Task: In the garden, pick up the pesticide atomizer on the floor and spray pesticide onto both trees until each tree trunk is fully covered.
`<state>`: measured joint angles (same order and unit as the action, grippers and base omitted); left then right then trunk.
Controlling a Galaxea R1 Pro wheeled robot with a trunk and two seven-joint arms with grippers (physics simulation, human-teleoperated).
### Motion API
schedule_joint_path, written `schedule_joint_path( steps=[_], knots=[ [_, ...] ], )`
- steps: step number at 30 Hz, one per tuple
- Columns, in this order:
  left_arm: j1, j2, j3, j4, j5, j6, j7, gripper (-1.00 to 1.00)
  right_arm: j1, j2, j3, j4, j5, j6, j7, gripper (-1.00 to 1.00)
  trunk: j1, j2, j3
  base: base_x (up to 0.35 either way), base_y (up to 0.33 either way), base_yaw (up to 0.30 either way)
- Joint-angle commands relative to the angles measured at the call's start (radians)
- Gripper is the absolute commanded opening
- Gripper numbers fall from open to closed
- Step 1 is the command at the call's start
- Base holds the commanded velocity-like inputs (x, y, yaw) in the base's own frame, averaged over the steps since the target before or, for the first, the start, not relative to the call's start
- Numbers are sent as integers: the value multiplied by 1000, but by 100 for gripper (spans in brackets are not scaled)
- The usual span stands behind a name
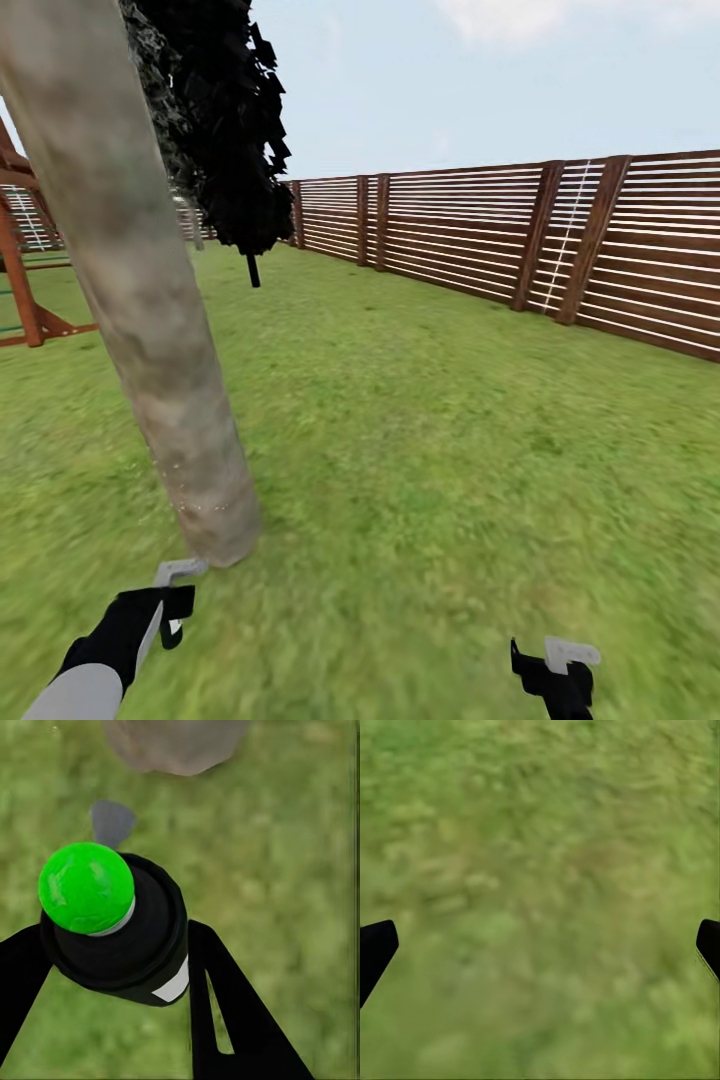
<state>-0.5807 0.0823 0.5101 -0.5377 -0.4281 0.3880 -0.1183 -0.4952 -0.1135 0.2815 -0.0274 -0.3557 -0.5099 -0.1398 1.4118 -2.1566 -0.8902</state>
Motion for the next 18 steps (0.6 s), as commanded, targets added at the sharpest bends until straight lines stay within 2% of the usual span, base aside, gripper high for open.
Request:
schedule_joint_path(
  steps=[1, 4, 8, 16, 18],
  knots=[
    [-1, -1, 8, -4, -11, 4, -9, -100, 0, 0, 9, 0, -6, -1, -4, 100, 0, 0, -1, 268, -170, 0],
    [-1, -1, 12, -8, -11, 3, -9, -100, 0, 0, 8, 0, -6, -1, -4, 100, 0, 0, -1, 208, -205, 0],
    [-1, -1, 13, -10, -11, 3, -9, -100, 0, 0, 8, 0, -6, -1, -5, 100, 0, 0, -1, 47, -261, 40],
    [-1, -3, 13, -10, -11, 3, -9, -100, 0, 0, 8, 0, -6, -1, -5, 100, 0, 0, -1, 1, -273, 265],
    [-1, -3, 13, -10, -11, 3, -8, -100, 0, 0, 8, 0, -6, -1, -4, 100, 0, 0, -1, 64, -274, 105]
  ],
)
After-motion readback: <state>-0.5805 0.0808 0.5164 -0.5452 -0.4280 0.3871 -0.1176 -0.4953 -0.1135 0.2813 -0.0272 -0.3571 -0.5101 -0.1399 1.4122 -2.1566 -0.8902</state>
